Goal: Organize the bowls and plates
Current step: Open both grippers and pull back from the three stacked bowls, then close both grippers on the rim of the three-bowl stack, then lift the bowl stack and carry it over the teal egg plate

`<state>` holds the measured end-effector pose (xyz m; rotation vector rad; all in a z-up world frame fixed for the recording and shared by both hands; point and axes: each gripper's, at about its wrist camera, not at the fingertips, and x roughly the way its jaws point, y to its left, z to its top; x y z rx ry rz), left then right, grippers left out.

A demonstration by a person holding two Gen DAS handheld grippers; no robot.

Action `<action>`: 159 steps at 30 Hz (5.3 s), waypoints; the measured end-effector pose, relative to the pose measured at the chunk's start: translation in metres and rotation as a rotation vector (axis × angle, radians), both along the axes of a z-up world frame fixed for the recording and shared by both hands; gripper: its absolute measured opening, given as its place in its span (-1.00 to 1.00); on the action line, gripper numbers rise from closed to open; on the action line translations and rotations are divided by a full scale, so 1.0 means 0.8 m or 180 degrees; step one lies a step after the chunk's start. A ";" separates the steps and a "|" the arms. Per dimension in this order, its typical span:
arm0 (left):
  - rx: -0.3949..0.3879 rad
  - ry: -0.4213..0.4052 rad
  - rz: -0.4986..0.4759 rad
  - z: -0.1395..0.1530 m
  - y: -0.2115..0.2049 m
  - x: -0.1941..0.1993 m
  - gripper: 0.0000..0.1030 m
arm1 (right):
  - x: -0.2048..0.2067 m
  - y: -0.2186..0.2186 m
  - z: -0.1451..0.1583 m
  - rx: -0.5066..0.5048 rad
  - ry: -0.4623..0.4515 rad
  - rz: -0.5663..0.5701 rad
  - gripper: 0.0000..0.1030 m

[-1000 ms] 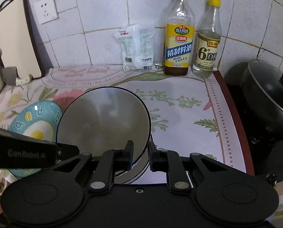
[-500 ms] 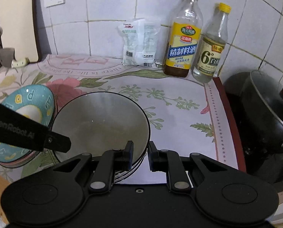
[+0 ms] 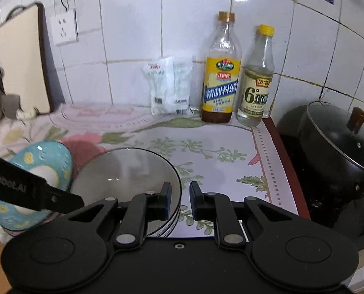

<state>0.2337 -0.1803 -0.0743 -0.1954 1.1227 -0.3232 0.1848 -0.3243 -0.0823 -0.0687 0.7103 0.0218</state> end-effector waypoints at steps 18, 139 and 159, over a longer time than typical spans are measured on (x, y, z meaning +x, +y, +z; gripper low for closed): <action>-0.0150 -0.0705 -0.0132 0.053 0.016 -0.107 -0.54 | -0.105 -0.033 0.020 0.0345 -0.0451 0.0116 -0.54; -0.0242 -0.0463 0.0756 -0.030 0.216 -0.007 -0.17 | 0.021 0.202 -0.105 0.0401 -0.0744 0.1895 0.98; -0.0265 -0.0537 0.0624 -0.072 0.230 0.017 -0.18 | 0.035 0.229 -0.136 0.0270 -0.0522 0.1641 0.98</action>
